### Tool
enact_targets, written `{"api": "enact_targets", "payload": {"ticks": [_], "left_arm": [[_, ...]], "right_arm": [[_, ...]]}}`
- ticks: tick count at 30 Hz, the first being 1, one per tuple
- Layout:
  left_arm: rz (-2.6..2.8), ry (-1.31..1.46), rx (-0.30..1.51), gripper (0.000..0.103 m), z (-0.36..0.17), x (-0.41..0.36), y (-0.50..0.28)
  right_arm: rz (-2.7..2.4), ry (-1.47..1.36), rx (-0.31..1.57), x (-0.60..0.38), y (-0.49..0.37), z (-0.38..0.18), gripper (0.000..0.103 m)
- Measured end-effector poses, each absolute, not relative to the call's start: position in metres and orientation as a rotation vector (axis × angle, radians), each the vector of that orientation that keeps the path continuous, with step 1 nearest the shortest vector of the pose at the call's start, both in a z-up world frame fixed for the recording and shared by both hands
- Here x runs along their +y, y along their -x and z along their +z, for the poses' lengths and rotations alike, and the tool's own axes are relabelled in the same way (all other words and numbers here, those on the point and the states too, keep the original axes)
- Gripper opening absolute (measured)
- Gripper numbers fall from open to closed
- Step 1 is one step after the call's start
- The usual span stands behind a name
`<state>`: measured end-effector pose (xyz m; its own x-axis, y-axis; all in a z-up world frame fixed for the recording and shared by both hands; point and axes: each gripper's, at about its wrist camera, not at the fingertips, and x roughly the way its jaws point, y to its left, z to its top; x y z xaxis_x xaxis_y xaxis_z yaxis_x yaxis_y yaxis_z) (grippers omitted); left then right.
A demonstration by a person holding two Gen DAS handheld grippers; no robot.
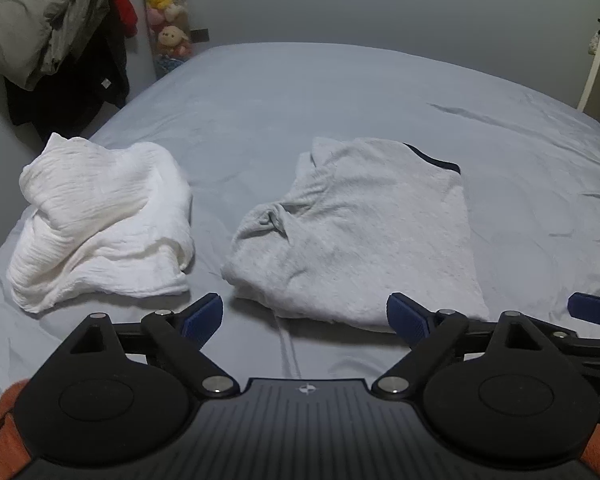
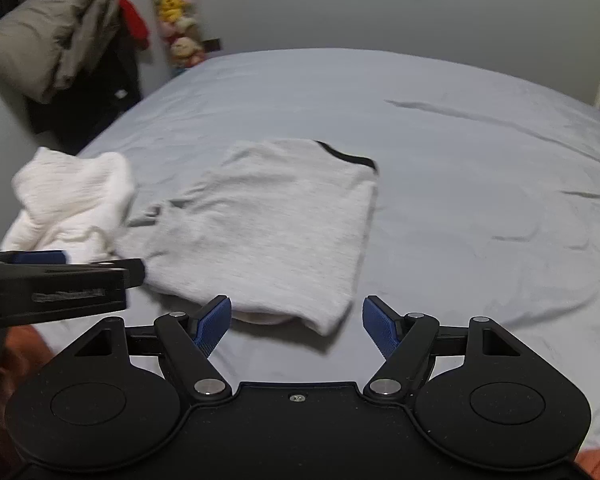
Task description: Fold clothes
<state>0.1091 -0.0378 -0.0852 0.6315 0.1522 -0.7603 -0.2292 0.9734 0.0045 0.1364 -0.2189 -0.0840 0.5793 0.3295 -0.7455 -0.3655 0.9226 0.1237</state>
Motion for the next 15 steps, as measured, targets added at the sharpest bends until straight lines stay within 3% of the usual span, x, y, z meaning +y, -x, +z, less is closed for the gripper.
{"api": "enact_targets", "payload": {"ticks": [15], "left_arm": [[0.202, 0.008, 0.883, 0.089, -0.102, -0.064, -0.094]], "right_arm": [[0.389, -0.012, 0.872, -0.231, -0.126, -0.106, 0.071]]}}
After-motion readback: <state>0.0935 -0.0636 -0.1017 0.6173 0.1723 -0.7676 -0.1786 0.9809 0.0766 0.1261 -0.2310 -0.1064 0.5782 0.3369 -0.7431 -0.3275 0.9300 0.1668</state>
